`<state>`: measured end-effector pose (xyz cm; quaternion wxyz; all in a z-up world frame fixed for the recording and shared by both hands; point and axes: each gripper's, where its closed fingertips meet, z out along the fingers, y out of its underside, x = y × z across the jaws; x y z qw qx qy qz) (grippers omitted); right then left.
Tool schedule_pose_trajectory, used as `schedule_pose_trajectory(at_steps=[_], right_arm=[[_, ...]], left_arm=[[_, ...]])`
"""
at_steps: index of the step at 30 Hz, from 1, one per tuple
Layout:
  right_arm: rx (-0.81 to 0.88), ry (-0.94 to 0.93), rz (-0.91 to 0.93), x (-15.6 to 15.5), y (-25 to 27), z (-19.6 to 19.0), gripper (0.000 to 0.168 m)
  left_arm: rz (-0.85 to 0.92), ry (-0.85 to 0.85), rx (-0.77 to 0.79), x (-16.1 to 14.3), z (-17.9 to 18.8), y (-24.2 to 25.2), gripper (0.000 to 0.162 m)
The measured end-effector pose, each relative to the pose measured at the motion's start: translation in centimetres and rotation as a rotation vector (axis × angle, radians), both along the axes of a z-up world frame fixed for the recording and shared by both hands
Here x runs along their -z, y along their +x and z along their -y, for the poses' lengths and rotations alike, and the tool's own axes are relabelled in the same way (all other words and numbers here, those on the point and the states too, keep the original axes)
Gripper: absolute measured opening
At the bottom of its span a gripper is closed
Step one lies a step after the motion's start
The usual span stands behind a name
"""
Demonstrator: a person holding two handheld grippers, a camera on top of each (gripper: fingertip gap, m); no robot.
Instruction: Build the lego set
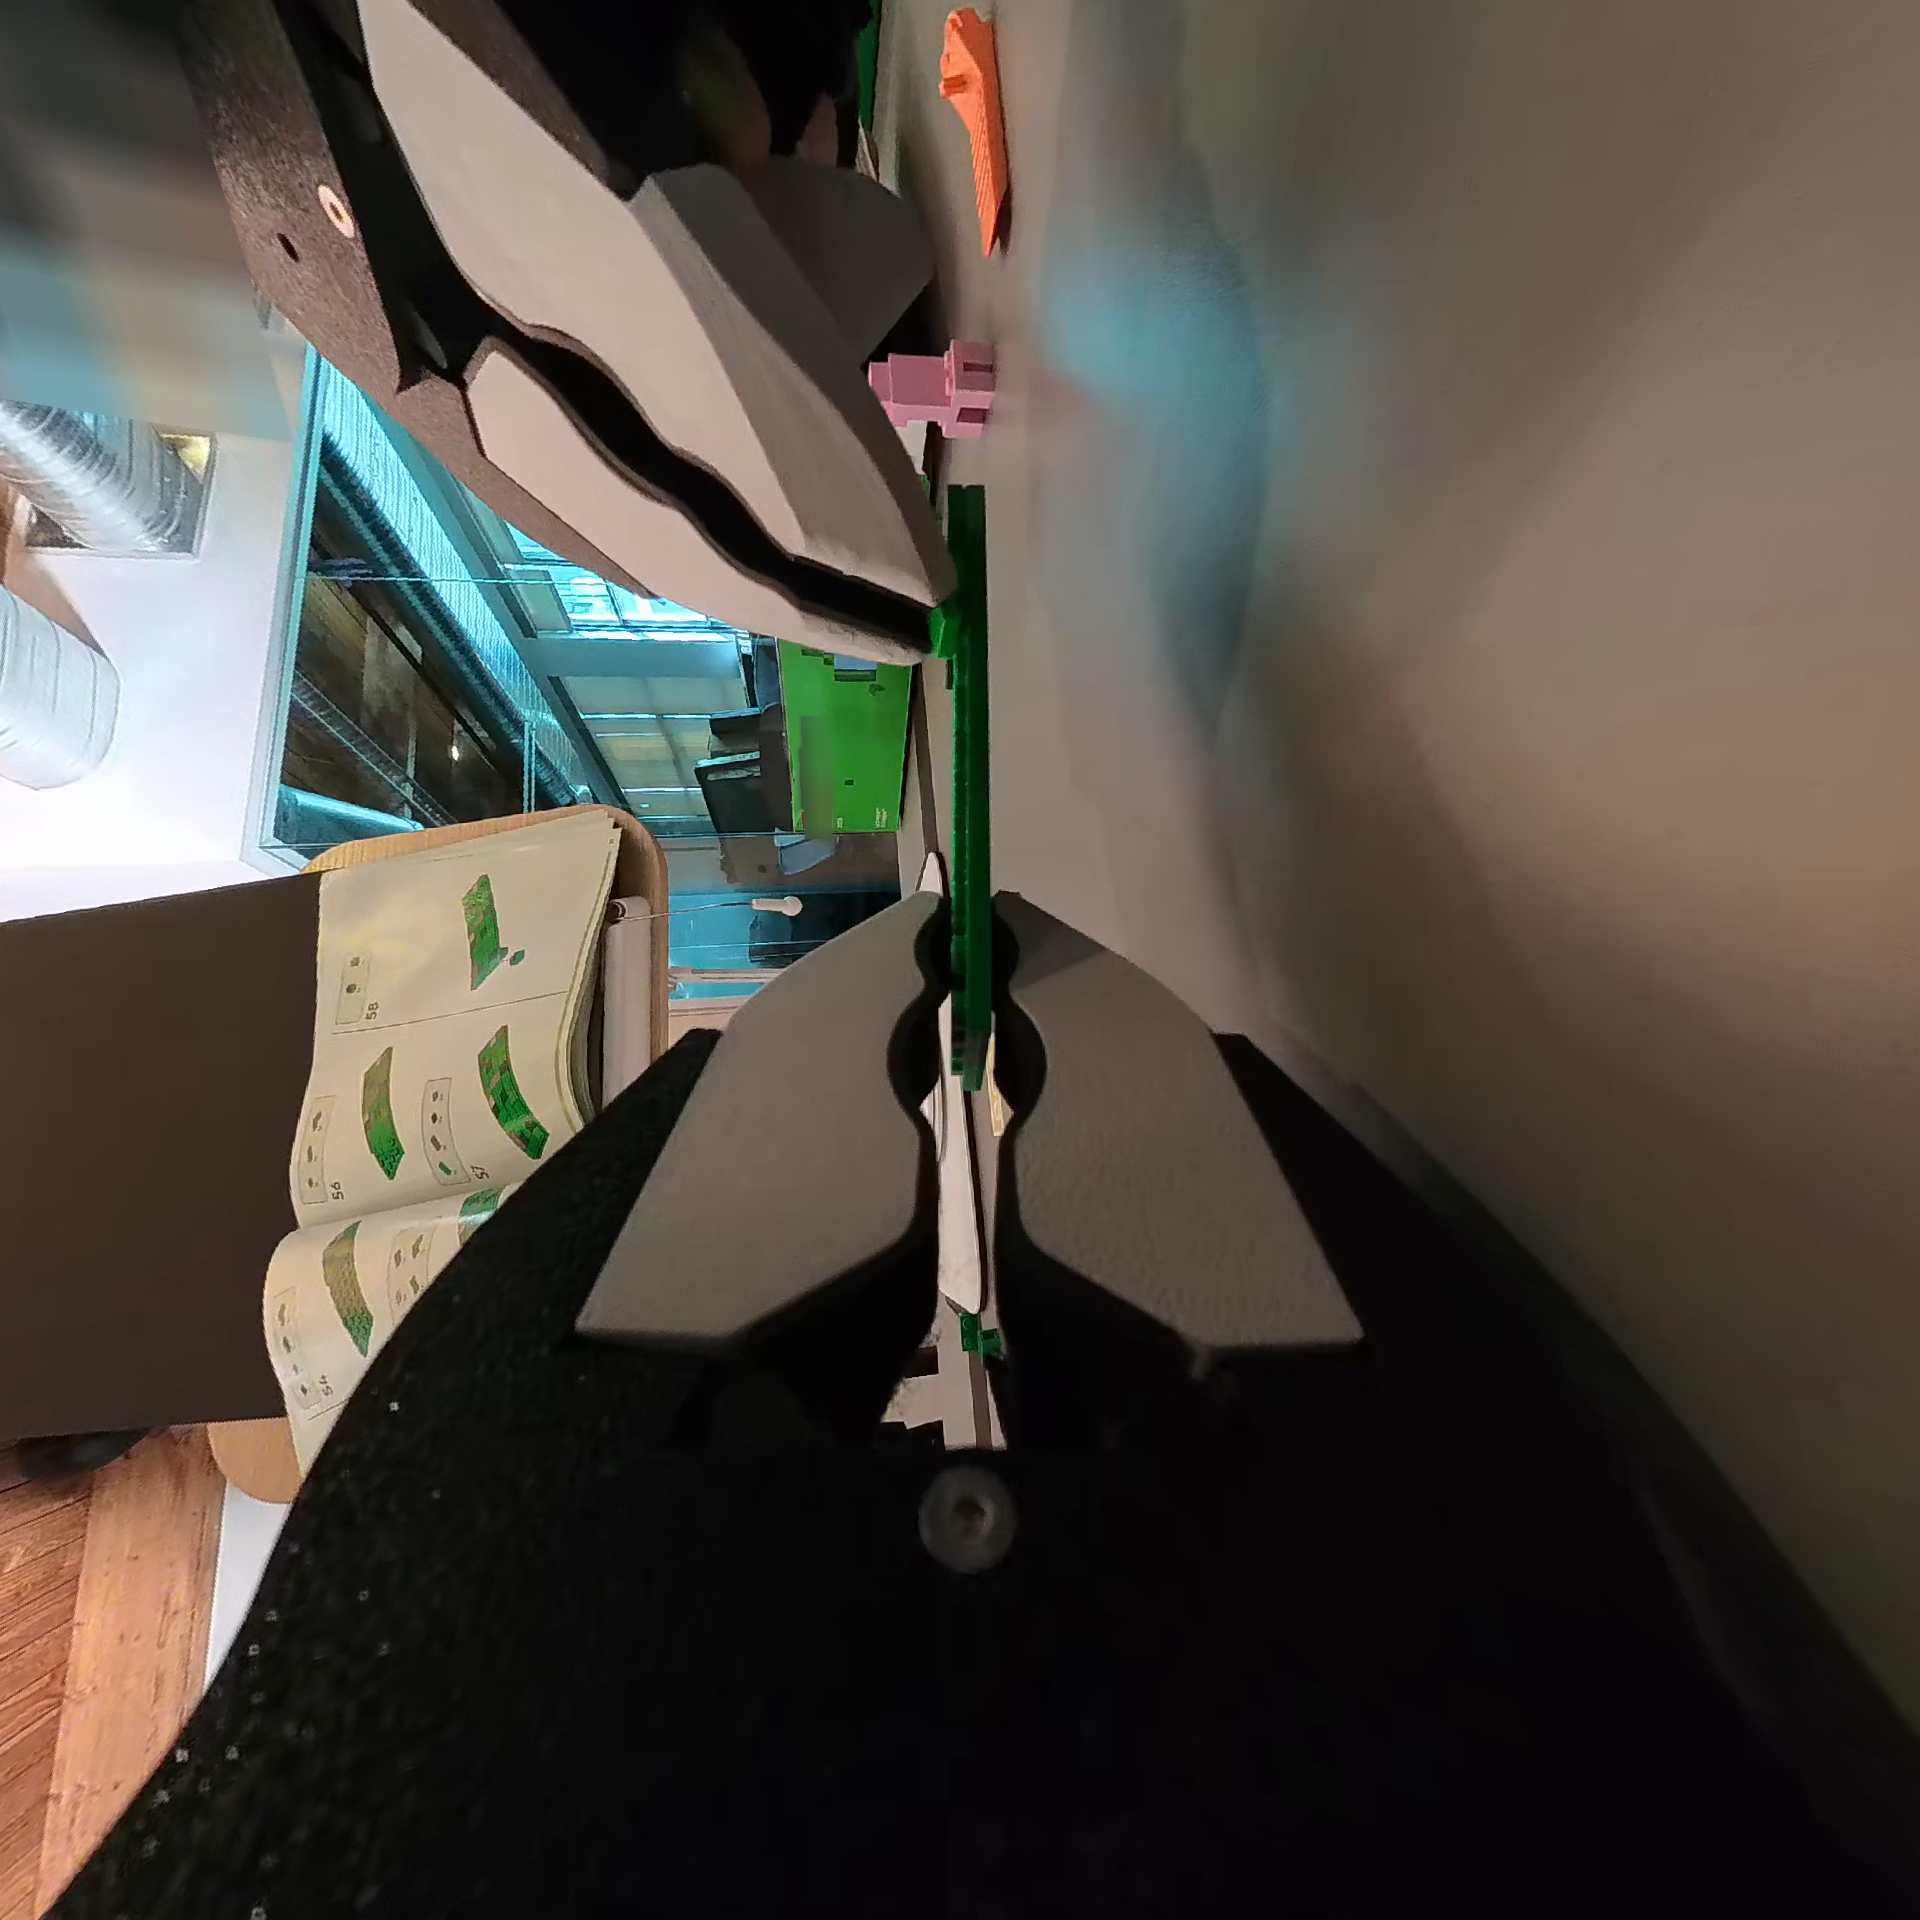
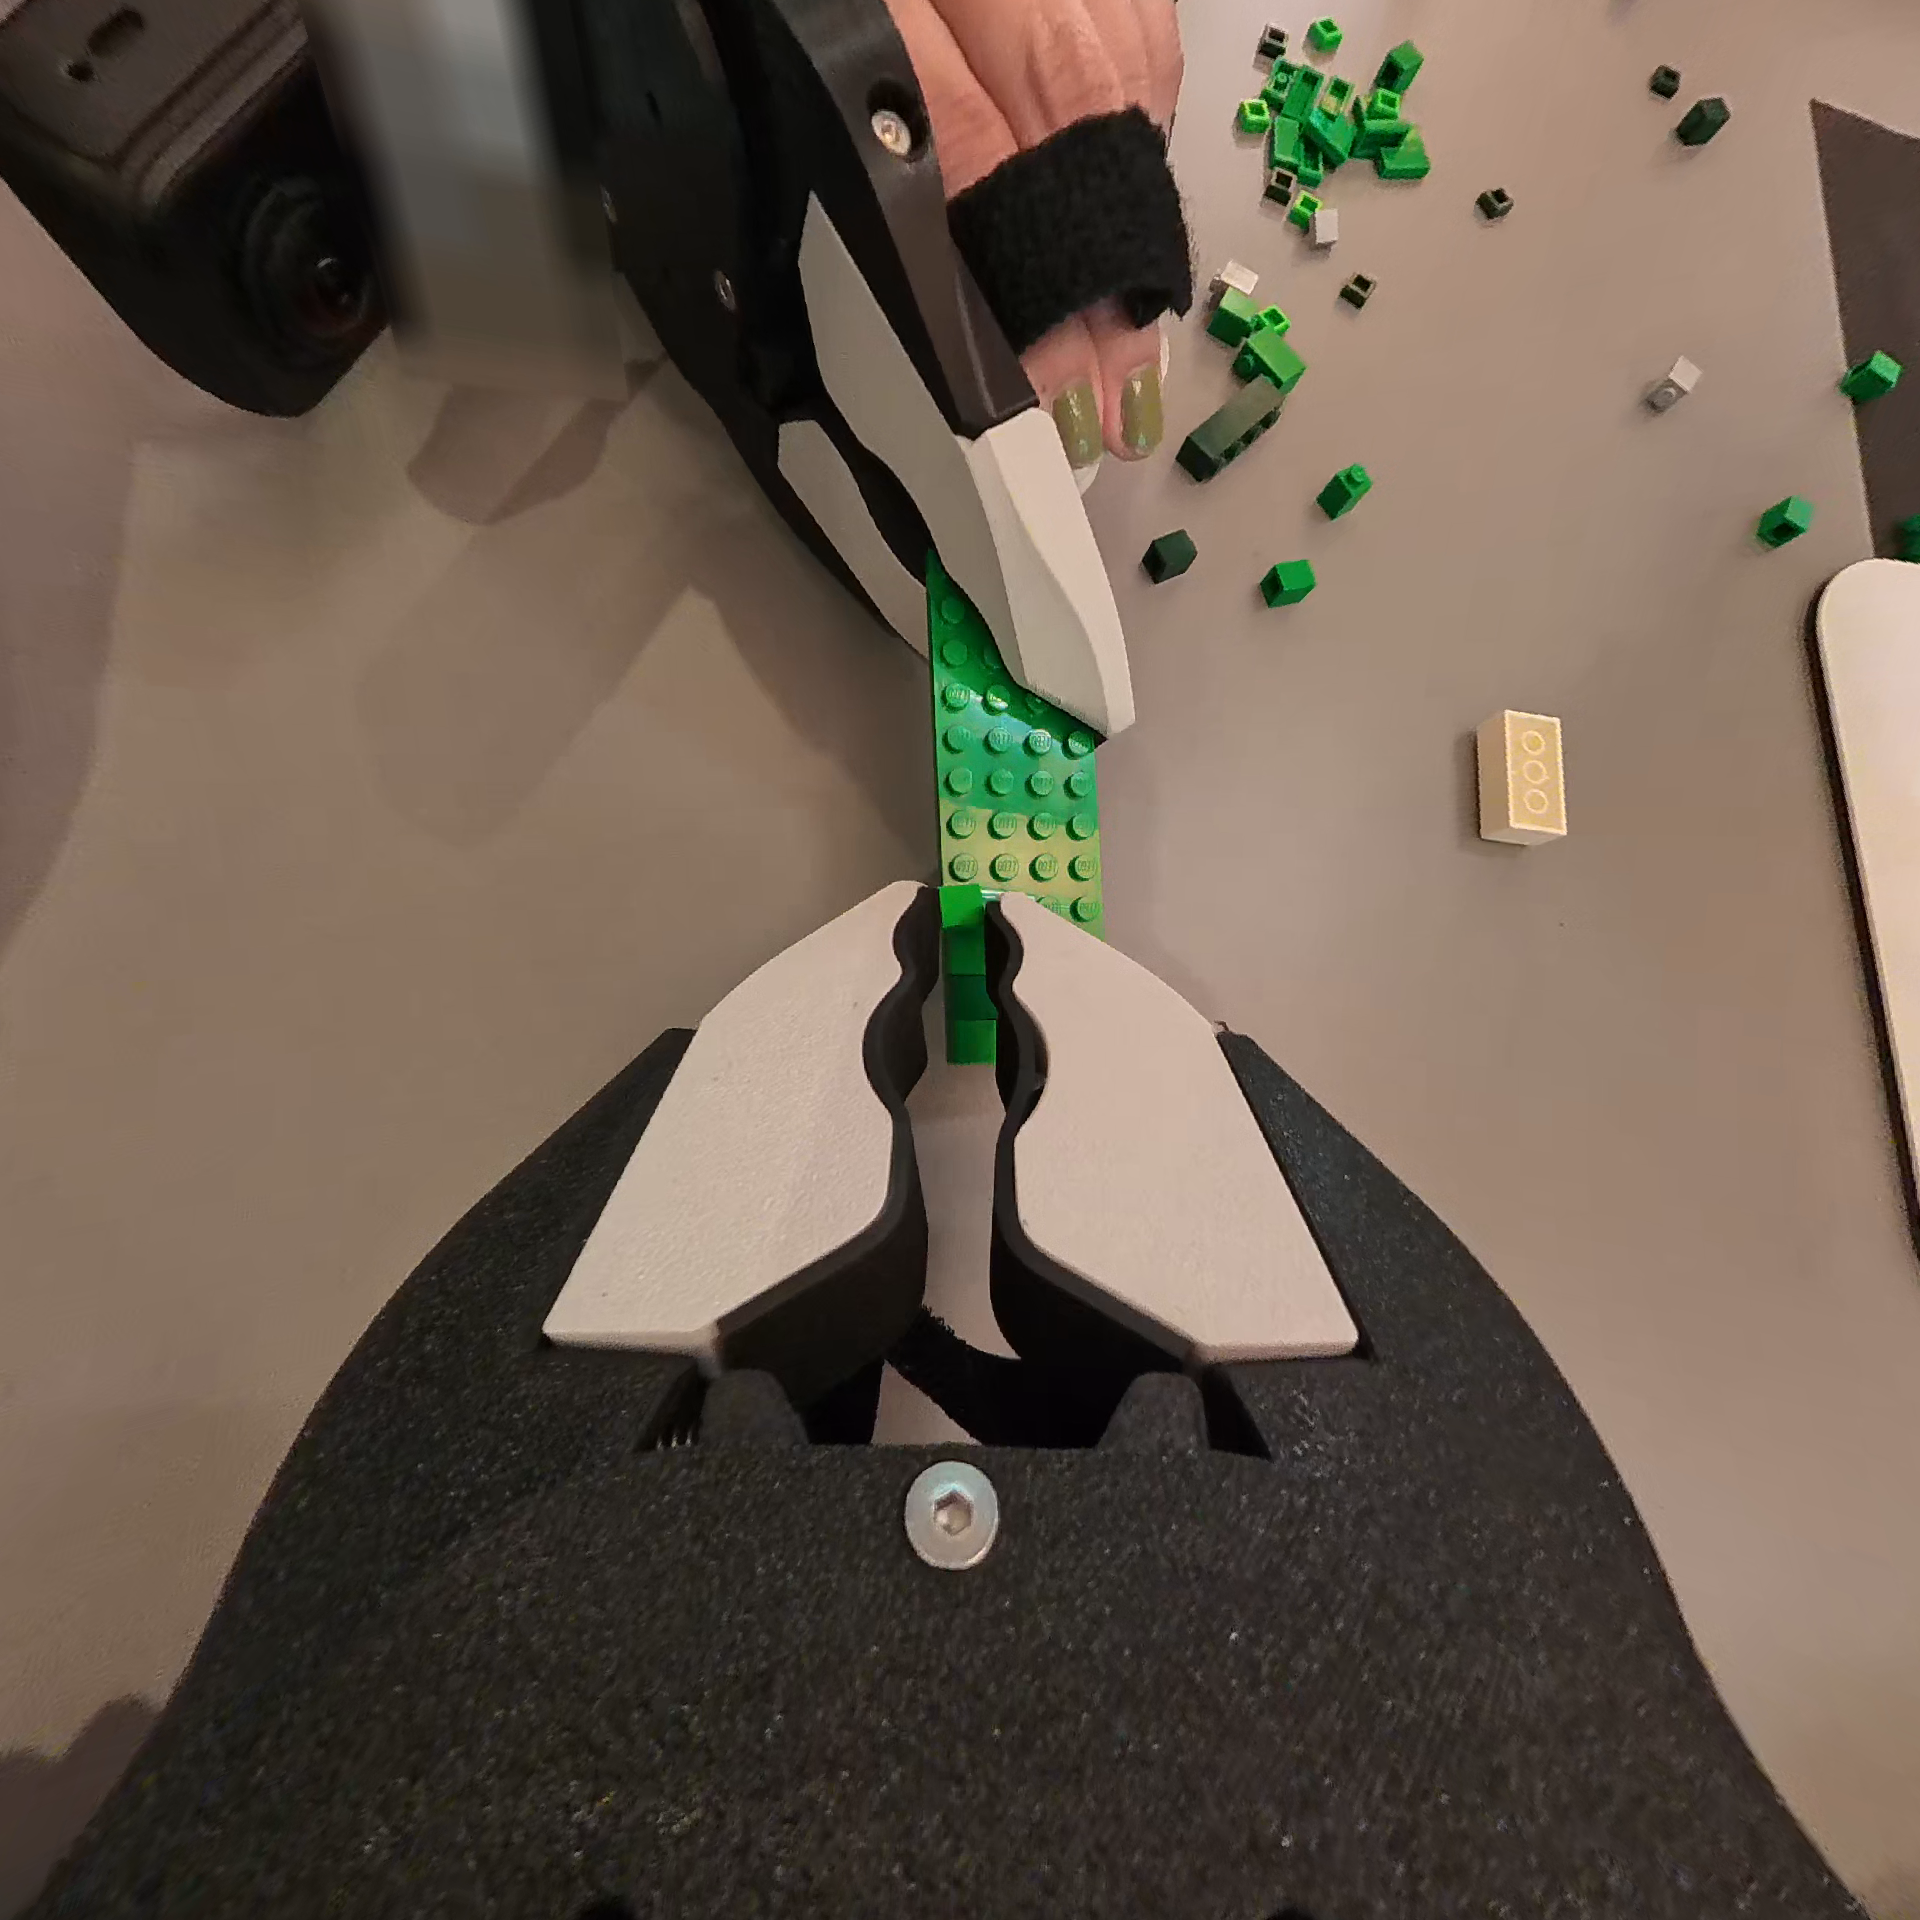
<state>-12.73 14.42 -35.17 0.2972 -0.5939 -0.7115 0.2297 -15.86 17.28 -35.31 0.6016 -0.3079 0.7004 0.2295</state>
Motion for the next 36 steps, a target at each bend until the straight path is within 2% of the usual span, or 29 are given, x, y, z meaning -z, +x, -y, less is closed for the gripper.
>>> schedule_pose_trajectory(at_steps=[7,11,13,16,20,24,32,36], right_arm=[[0.016,0.0,0.019,0.3,0.0,-0.1,0.01],[0.047,0.047,0.004,-0.3,0.2,-0.4,0.023],[0.096,0.153,-0.015,-0.8,0.3,-1.0,0.028],[0.139,0.425,-0.106,-1.6,-0.5,-1.3,0.035],[0.143,0.829,-0.058,-1.1,-0.5,-1.5,0.029],[0.12,1.114,0.002,-1.1,-0.6,-1.9,0.023],[0.12,1.157,0.032,-0.6,-0.5,-2.3,0.023],[0.101,1.239,0.06,-0.3,-0.7,-2.5,0.015]], left_arm=[[-0.003,-0.009,-0.005,0.1,-0.1,0.0,0.004],[-0.001,-0.034,-0.025,0.3,-0.4,-0.2,0.004],[0.007,-0.055,-0.044,0.3,-0.7,-0.4,0.004],[0.024,-0.089,-0.066,0.4,-1.0,-0.6,0.004],[0.034,-0.114,-0.089,0.4,-1.3,-0.7,0.005],[0.042,-0.128,-0.096,0.4,-1.5,-0.8,0.005],[0.064,-0.149,-0.121,0.3,-1.9,-1.2,0.005],[0.065,-0.15,-0.119,0.3,-1.8,-1.1,0.005]])
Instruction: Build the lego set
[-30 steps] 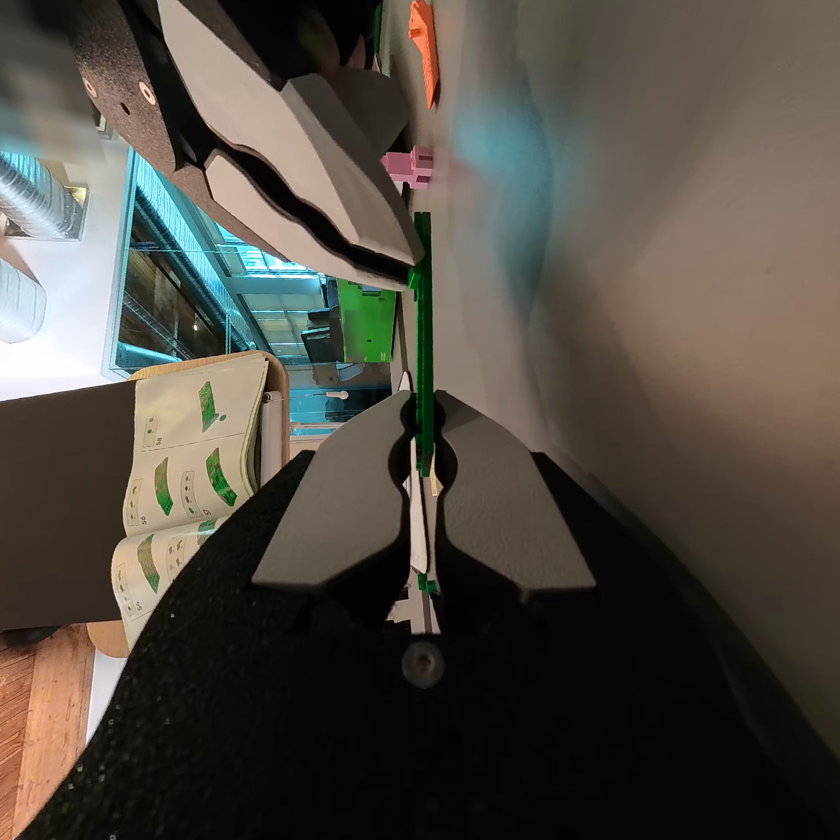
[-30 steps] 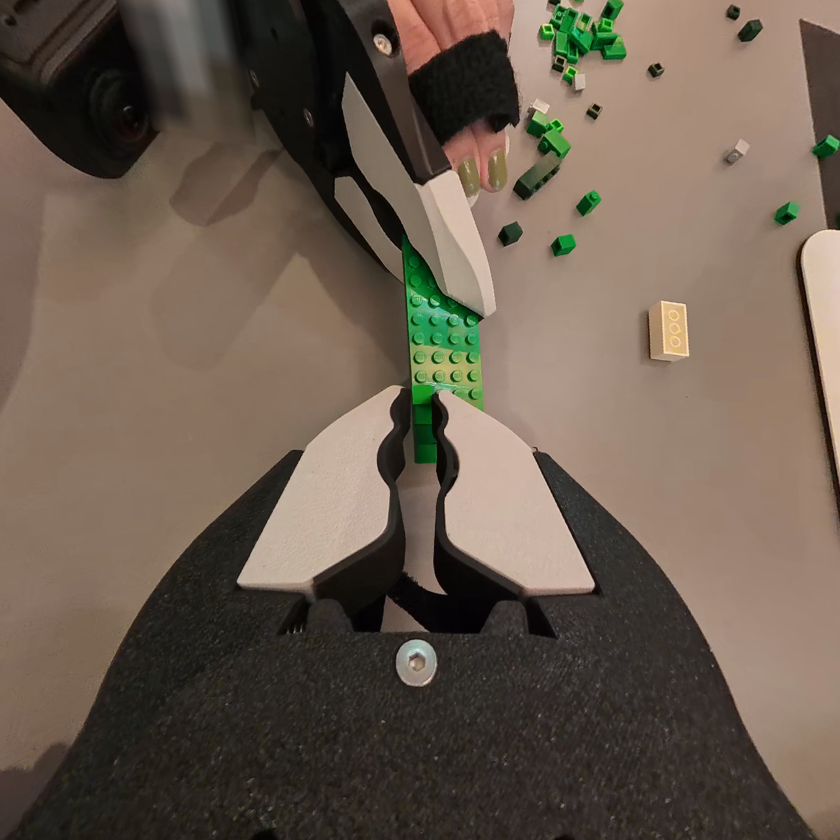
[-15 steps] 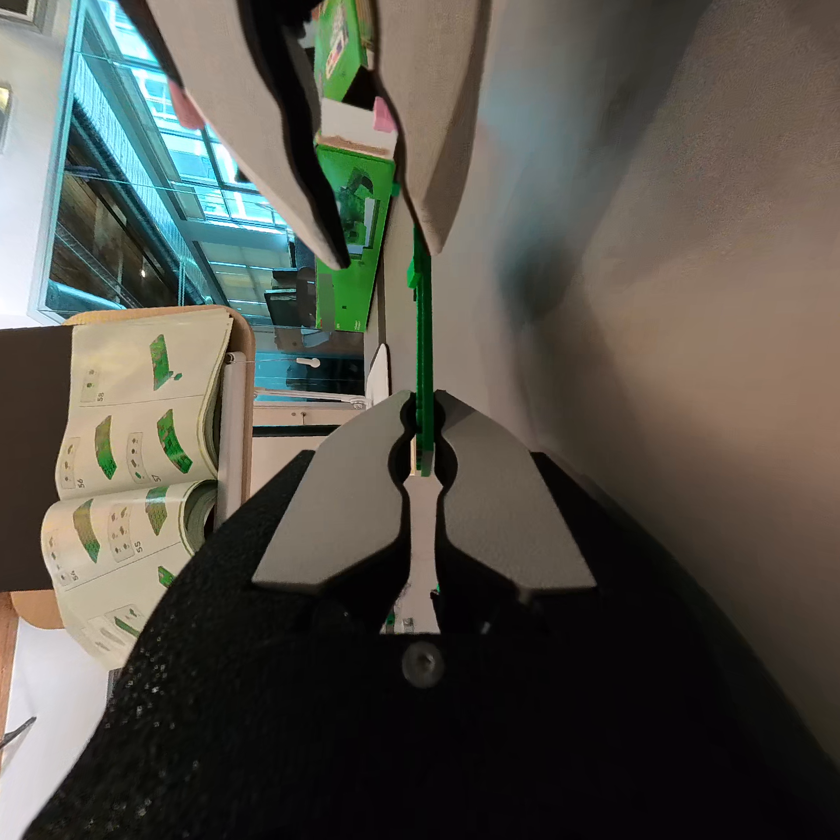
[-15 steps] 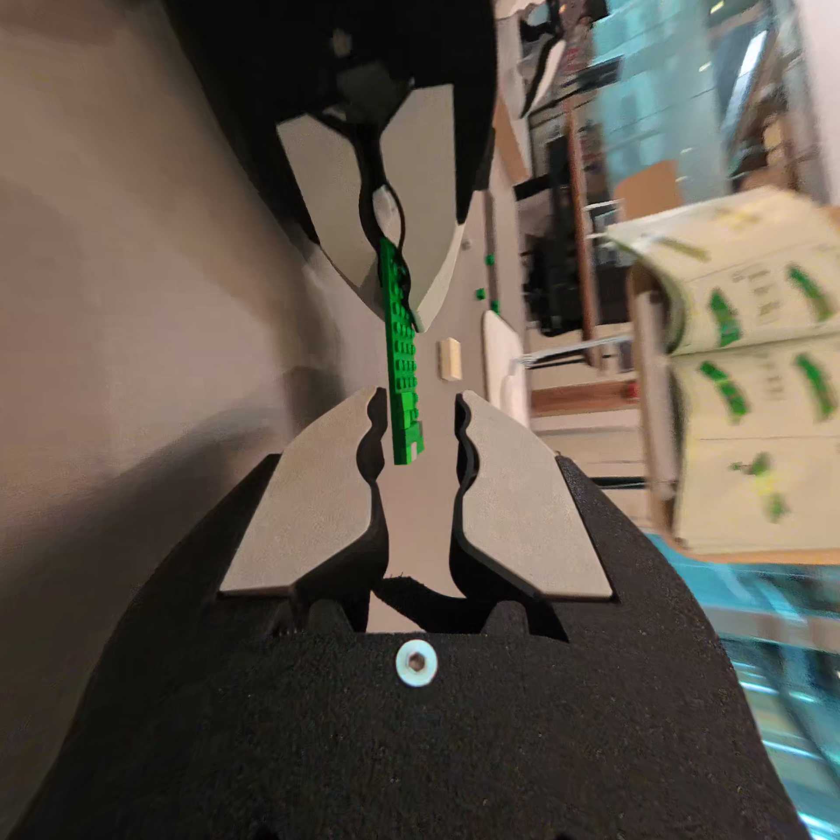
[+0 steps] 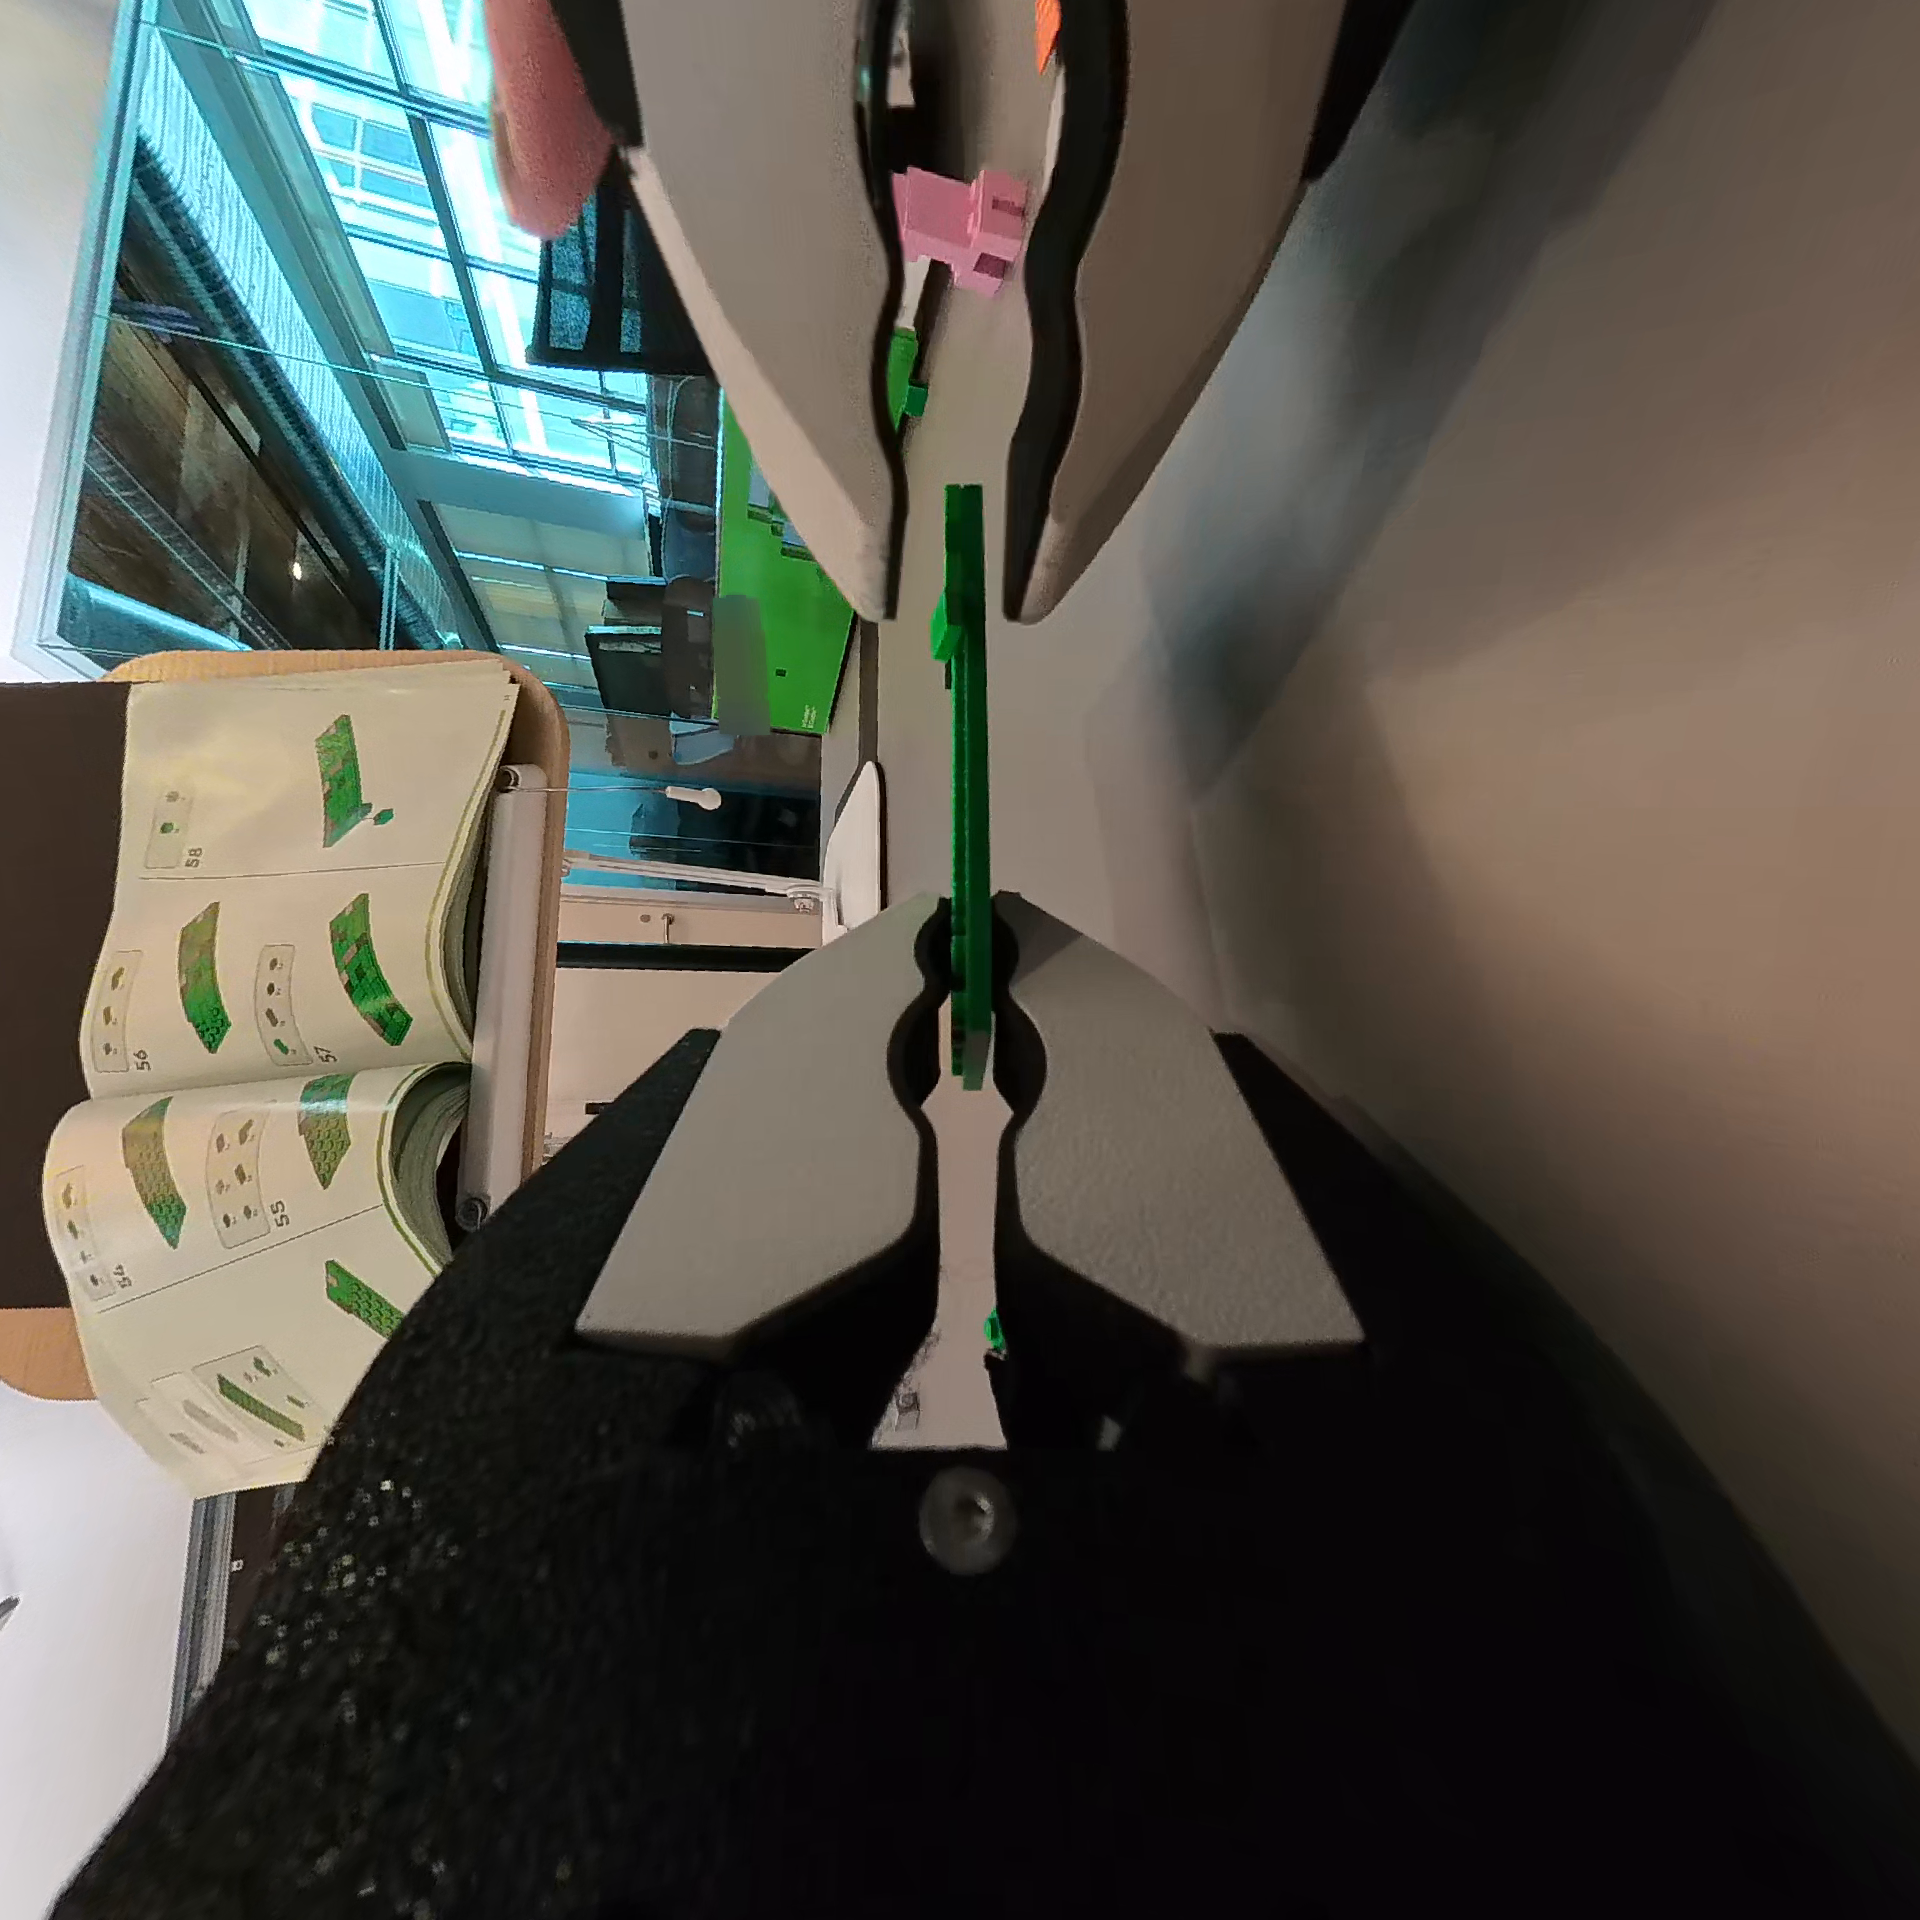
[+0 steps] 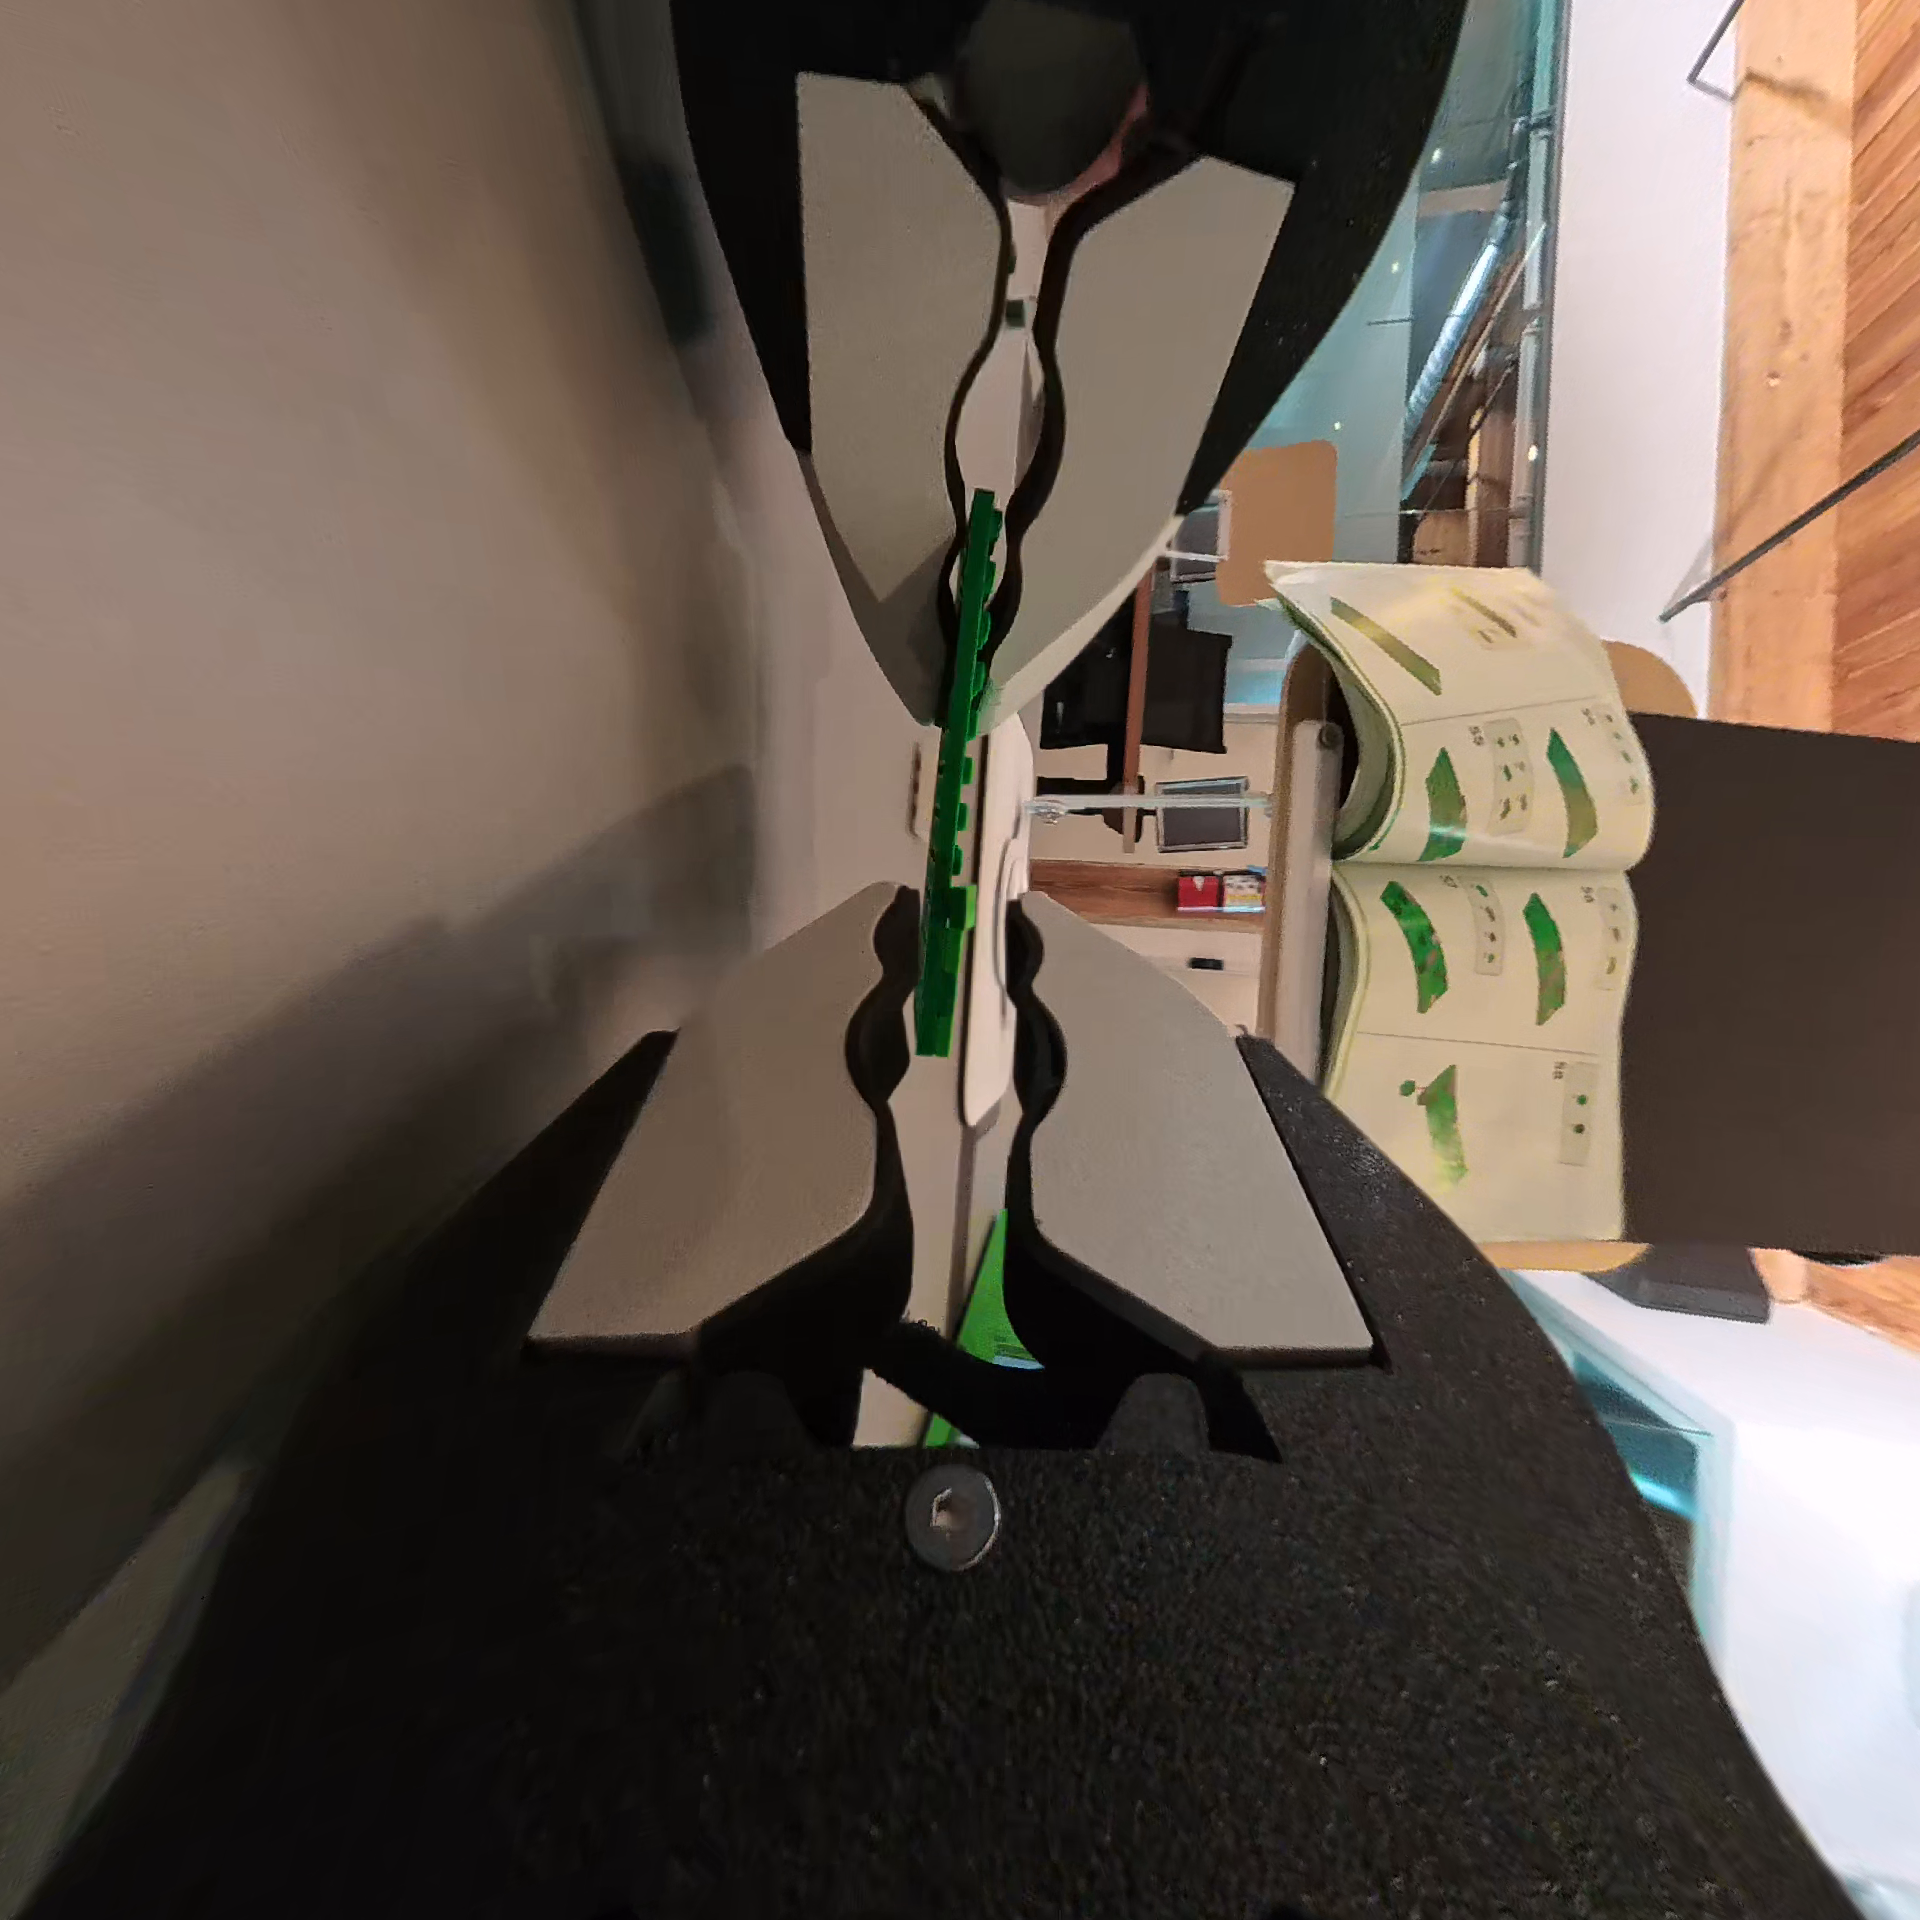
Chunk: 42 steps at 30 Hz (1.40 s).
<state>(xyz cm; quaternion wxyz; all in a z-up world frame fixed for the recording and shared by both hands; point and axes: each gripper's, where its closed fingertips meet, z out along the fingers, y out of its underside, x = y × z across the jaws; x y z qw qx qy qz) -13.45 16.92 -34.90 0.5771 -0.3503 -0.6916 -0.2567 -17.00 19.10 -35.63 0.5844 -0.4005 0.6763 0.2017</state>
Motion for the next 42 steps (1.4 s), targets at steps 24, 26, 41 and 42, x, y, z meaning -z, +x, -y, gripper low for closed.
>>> schedule_pose_trajectory(at_steps=[24,26,41,42], right_arm=[[-0.007,-0.063,0.019,0.5,0.1,0.2,0.006],[-0.003,-0.094,0.002,0.7,0.1,0.1,0.006],[0.036,-0.107,-0.103,0.3,0.8,-0.7,0.009],[0.034,-0.095,-0.092,0.3,0.8,-0.7,0.007]], left_arm=[[-0.022,0.04,0.023,-0.1,0.5,0.3,0.004],[-0.029,0.034,0.021,0.0,0.5,0.3,0.004],[0.016,-0.026,0.004,0.0,0.2,0.1,0.004],[0.018,-0.022,0.003,0.0,0.2,0.1,0.004]])
